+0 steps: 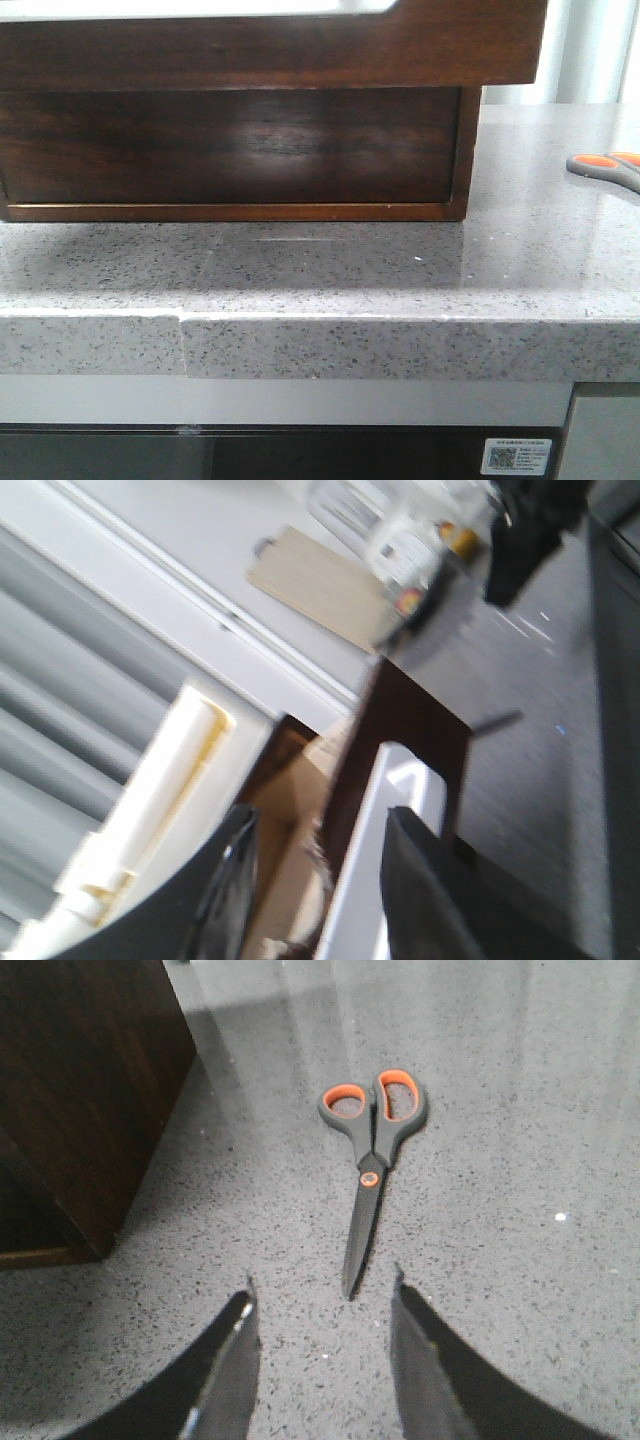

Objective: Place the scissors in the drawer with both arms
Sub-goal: 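Lower the right gripper over the grey scissors and grasp them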

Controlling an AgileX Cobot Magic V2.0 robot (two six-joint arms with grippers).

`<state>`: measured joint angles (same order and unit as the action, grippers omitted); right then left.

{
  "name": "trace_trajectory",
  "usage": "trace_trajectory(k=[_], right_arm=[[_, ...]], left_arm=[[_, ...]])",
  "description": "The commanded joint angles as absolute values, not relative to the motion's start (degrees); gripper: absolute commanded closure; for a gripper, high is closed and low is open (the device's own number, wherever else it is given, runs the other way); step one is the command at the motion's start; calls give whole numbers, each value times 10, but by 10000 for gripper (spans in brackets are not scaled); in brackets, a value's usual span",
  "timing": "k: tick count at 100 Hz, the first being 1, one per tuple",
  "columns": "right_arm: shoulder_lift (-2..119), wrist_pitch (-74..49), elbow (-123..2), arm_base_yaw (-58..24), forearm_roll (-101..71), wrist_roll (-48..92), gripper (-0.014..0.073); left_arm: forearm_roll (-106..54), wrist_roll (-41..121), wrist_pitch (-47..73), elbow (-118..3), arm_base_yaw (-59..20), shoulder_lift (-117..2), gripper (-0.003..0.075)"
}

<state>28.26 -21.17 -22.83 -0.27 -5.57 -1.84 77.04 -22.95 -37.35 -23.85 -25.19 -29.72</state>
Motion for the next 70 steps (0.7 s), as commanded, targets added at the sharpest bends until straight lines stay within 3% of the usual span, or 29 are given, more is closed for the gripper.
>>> trace_trajectory(k=[1, 37, 70], right_arm=[[340, -182, -282, -4, -43, -9, 286], [640, -297, -531, -4, -42, -9, 287], [805, -397, -662, 0, -32, -14, 287]], left_arm=[[714, -239, -374, -256, -257, -274, 439], [714, -239, -334, -256, -257, -232, 439], [714, -239, -333, -256, -257, -232, 439]])
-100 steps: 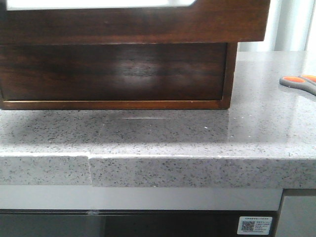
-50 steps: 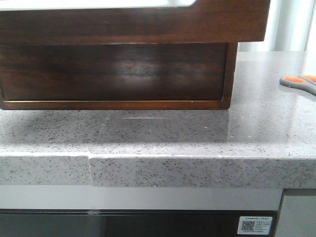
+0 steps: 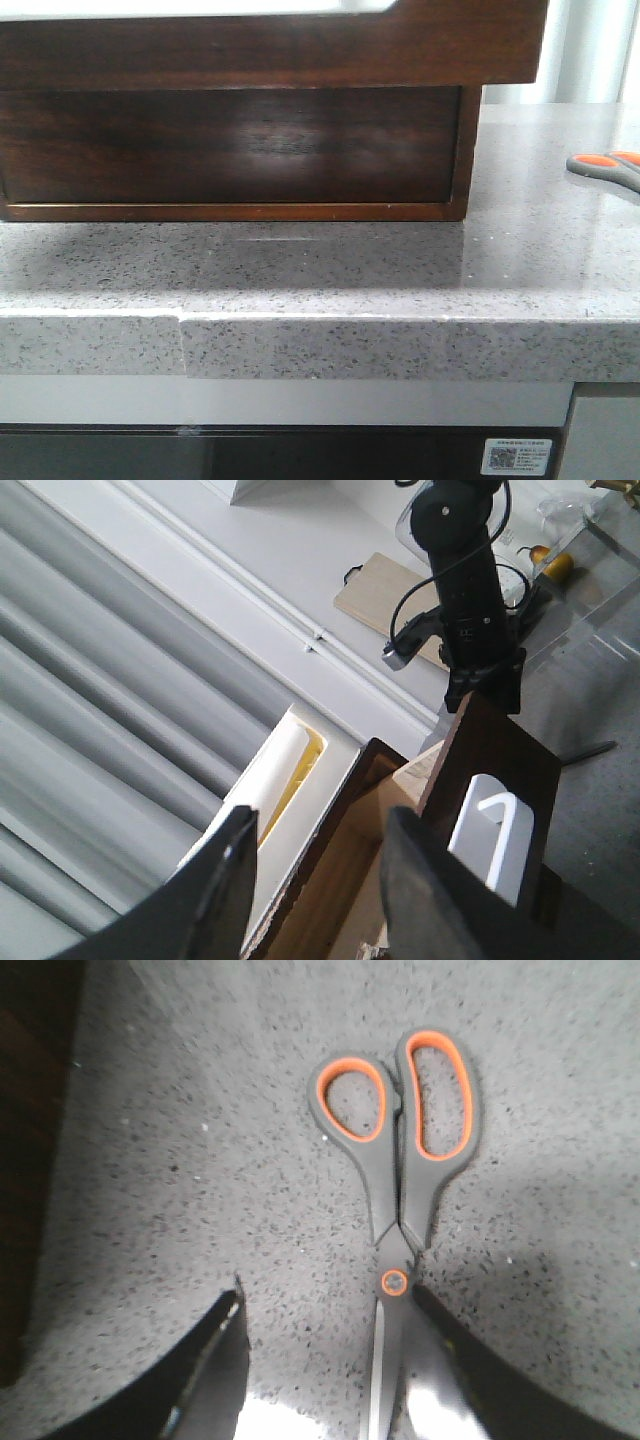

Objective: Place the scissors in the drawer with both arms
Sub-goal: 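Lower the right gripper over the grey scissors and grasp them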

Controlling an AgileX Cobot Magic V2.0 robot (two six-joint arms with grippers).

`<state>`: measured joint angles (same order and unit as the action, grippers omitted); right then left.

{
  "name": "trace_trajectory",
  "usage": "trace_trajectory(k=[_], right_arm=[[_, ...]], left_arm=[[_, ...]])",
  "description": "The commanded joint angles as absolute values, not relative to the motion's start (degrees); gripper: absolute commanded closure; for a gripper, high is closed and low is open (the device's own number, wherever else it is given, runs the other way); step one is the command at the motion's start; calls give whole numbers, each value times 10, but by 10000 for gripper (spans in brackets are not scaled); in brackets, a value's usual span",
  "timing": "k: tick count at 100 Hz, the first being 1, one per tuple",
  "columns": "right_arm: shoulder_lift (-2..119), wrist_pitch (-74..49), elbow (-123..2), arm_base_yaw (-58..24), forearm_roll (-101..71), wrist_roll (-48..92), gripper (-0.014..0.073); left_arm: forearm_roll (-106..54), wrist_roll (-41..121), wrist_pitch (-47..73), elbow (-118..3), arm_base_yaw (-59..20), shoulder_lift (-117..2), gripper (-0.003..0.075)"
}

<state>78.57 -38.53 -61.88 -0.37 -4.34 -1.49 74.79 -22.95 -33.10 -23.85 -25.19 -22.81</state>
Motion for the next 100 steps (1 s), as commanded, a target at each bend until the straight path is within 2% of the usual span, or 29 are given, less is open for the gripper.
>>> trace_trajectory(k=[1, 37, 91, 100], right_arm=[[808, -400, -667, 2, -30, -15, 287], [926, -522, -747, 2, 6, -22, 287], [977, -515, -765, 9, 14, -22, 288], [981, -517, -765, 9, 14, -22, 331]], left_arm=[[714, -239, -333, -256, -257, -232, 439], [714, -239, -333, -256, -257, -232, 439], [714, -239, -333, -256, -257, -232, 439], [714, -239, -333, -256, -257, -232, 439]])
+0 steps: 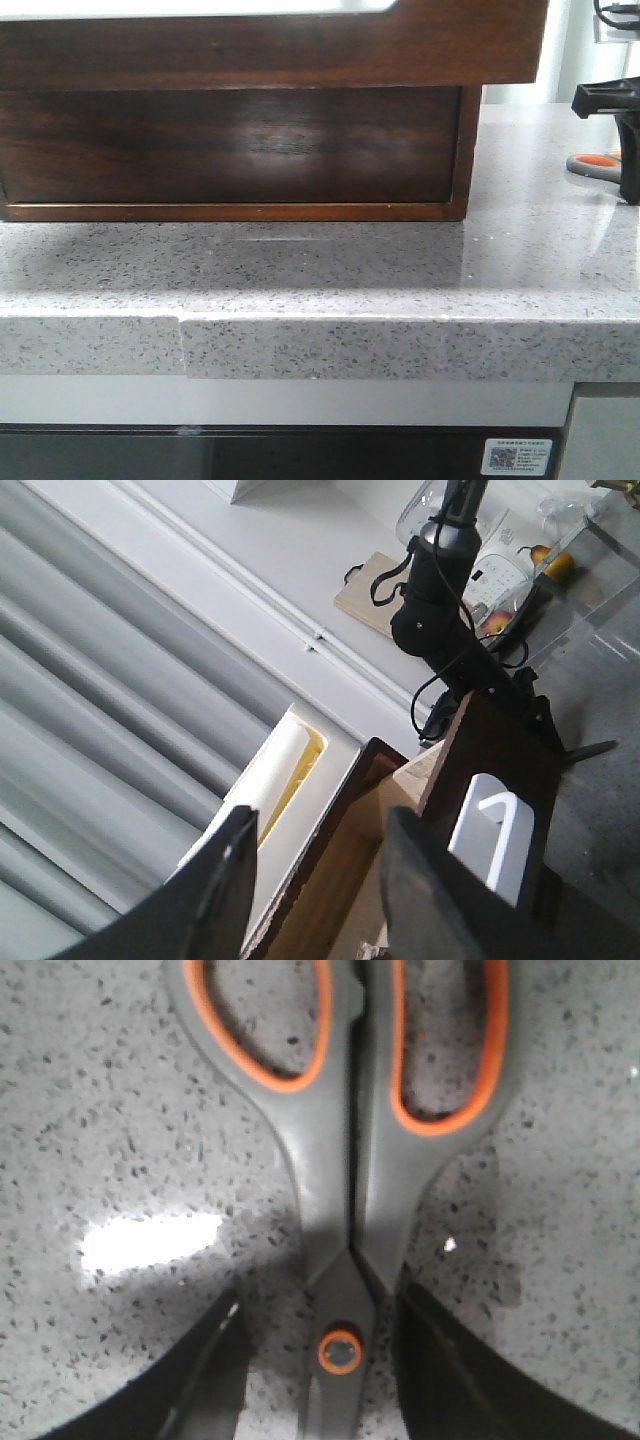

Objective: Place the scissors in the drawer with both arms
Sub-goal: 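Lower the right gripper over the grey scissors and grasp them, then carry the scissors with the right gripper and drop them into the drawer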

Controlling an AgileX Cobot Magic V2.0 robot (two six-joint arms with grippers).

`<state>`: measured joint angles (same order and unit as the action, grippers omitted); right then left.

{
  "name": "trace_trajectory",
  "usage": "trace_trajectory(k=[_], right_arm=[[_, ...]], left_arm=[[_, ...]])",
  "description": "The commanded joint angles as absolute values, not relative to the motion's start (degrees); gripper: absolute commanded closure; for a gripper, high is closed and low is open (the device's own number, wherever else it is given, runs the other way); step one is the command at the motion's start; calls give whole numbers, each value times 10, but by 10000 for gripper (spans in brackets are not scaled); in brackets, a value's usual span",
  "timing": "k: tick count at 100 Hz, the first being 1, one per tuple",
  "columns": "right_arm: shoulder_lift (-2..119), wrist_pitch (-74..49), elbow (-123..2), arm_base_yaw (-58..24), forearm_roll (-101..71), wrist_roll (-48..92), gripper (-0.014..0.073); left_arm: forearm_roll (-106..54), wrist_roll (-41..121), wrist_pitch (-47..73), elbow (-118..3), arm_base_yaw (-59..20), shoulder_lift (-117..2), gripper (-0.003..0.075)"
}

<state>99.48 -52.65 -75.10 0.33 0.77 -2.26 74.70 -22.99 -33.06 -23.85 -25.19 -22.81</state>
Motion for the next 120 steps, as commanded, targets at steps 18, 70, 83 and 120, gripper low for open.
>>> trace_trajectory(k=[18, 70, 83, 120], right_arm=[[981, -522, -765, 9, 14, -22, 672], [802, -526, -765, 9, 0, 27, 669], [729, -522, -769, 9, -72, 93, 669], [647, -565, -908, -40, -247, 283, 669]], left_arm=[[714, -239, -333, -256, -257, -232, 439], [714, -239, -333, -256, -257, -232, 439], [714, -239, -333, -256, -257, -232, 439], [714, -239, -333, -256, -257, -233, 439]])
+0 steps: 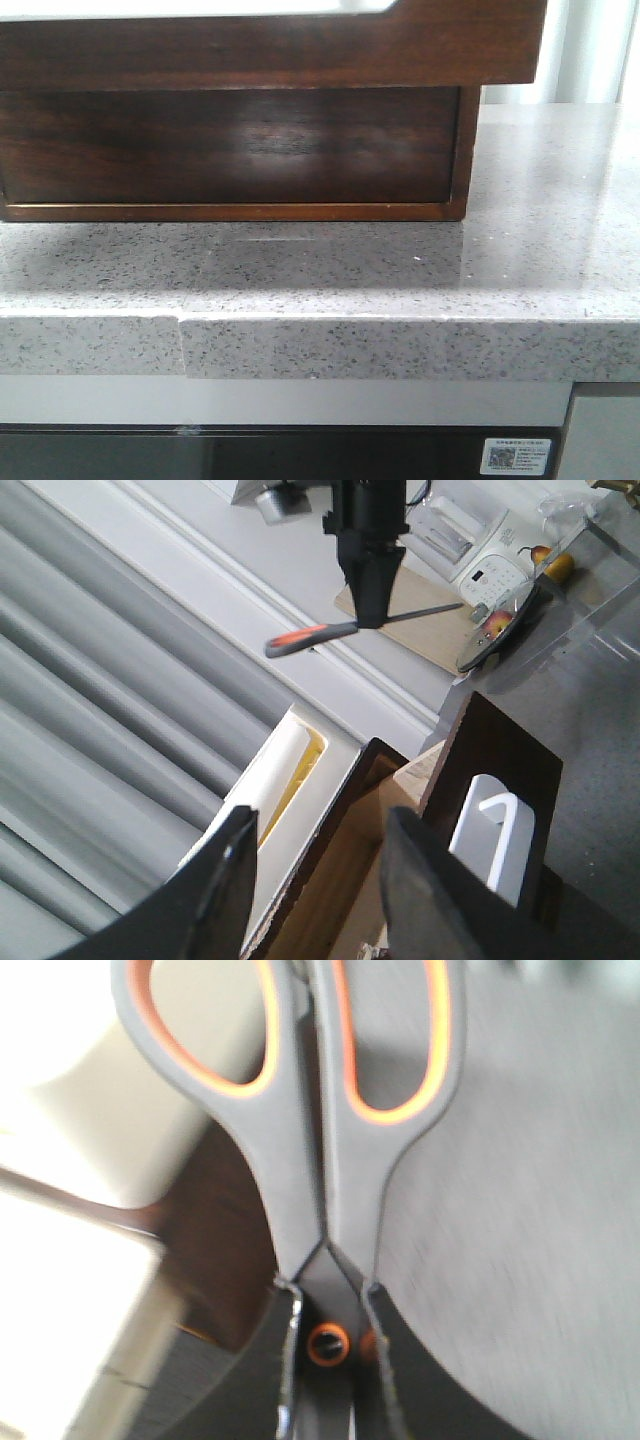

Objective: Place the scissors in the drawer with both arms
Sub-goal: 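Carry the scissors with the right gripper and drop them into the drawer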

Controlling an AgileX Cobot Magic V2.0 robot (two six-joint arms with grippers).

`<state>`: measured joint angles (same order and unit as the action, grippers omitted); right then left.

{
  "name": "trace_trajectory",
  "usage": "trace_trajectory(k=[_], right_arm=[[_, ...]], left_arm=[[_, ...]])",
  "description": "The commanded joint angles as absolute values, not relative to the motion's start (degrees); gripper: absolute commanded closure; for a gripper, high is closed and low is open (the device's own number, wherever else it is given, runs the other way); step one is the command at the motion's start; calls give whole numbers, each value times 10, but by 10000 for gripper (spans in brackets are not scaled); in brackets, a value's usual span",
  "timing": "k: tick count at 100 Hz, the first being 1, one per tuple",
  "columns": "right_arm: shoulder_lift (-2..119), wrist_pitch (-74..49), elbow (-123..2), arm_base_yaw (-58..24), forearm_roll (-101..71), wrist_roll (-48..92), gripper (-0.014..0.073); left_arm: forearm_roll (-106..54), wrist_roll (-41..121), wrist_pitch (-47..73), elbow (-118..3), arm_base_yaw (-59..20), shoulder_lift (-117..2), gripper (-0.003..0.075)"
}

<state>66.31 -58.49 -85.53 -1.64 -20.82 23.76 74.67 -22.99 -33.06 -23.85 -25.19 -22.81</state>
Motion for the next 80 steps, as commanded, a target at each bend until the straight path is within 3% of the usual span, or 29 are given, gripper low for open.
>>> trace_trajectory(k=[1, 40, 80], right_arm=[[648, -565, -911, -47, -247, 285, 669], [709, -504, -935, -276, -245, 429, 669], [842, -481, -935, -339, -241, 496, 666]], left_arm=[[714, -239, -333, -256, -257, -233, 439], [714, -239, -333, -256, -257, -233, 439], [714, -239, -333, -256, -257, -233, 439]])
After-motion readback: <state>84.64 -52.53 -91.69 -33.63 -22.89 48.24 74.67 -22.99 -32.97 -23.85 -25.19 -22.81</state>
